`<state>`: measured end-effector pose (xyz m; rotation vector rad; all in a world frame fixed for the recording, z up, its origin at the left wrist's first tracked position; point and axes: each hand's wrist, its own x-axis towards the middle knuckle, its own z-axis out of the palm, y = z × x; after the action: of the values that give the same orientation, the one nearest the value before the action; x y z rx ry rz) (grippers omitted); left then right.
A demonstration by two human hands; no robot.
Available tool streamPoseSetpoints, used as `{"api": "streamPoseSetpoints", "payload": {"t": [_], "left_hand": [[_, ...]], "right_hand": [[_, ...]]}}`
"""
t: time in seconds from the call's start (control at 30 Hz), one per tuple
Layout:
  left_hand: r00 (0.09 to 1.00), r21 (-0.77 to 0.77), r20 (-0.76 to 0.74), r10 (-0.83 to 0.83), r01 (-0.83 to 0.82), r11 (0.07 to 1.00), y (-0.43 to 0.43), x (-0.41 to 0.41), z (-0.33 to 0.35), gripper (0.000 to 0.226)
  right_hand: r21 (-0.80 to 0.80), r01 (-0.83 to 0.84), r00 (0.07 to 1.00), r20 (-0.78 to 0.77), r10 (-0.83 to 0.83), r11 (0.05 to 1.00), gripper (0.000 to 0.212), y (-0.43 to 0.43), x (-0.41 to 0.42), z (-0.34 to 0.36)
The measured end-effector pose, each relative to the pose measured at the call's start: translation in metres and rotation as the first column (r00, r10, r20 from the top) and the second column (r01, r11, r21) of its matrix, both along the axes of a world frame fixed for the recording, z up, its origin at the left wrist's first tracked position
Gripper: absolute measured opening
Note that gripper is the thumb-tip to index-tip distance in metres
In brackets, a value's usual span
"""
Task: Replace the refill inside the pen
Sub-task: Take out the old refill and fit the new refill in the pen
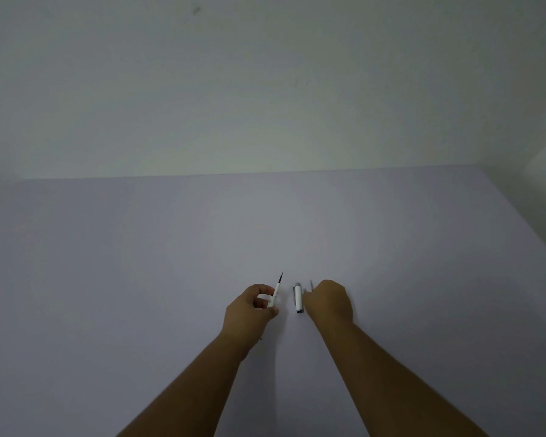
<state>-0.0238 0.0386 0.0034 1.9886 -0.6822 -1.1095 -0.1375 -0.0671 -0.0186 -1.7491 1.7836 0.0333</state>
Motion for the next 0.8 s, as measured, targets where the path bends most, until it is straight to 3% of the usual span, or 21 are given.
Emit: {"api": "streamPoseSetpoints", "payload": {"t": [0.23, 0.4, 0.47, 0.6, 0.7, 0.8], "left_hand": [[1.000, 0.008, 0.004, -0.002, 0.002, 1.000, 0.001, 0.000, 0.003, 0.022], [1.000, 0.006, 0.013, -0.002, 0.001, 1.000, 0.003, 0.002, 0.004, 0.023], [1.000, 0.010, 0.023, -0.007, 0.006, 1.000, 0.004, 0.002, 0.006, 0.022], [0.998, 0.003, 0.057, -0.023, 0.023, 1.000, 0.002, 0.000, 0.014, 0.021], [0.997, -0.009, 0.076, -0.033, 0.034, 0.999, 0.000, -0.002, 0.024, 0.022], [0.995, -0.027, 0.095, -0.036, 0.039, 0.999, 0.000, -0.005, 0.034, 0.024]], "right_hand": [[-0.003, -0.040, 0.998, -0.043, 0.040, 0.999, 0.031, 0.001, 0.000, 0.000], [-0.023, 0.078, 0.982, 0.177, -0.073, 0.997, 0.024, 0.001, 0.001, 0.008], [-0.022, 0.140, 0.923, 0.365, -0.122, 0.990, 0.018, -0.002, 0.001, 0.016], [0.101, 0.221, 0.693, 0.683, -0.229, 0.970, 0.012, -0.003, 0.003, 0.040], [0.168, 0.196, 0.589, 0.768, -0.253, 0.966, 0.012, -0.001, 0.003, 0.058], [0.150, 0.145, 0.599, 0.773, -0.208, 0.978, 0.010, 0.003, -0.001, 0.073]]}}
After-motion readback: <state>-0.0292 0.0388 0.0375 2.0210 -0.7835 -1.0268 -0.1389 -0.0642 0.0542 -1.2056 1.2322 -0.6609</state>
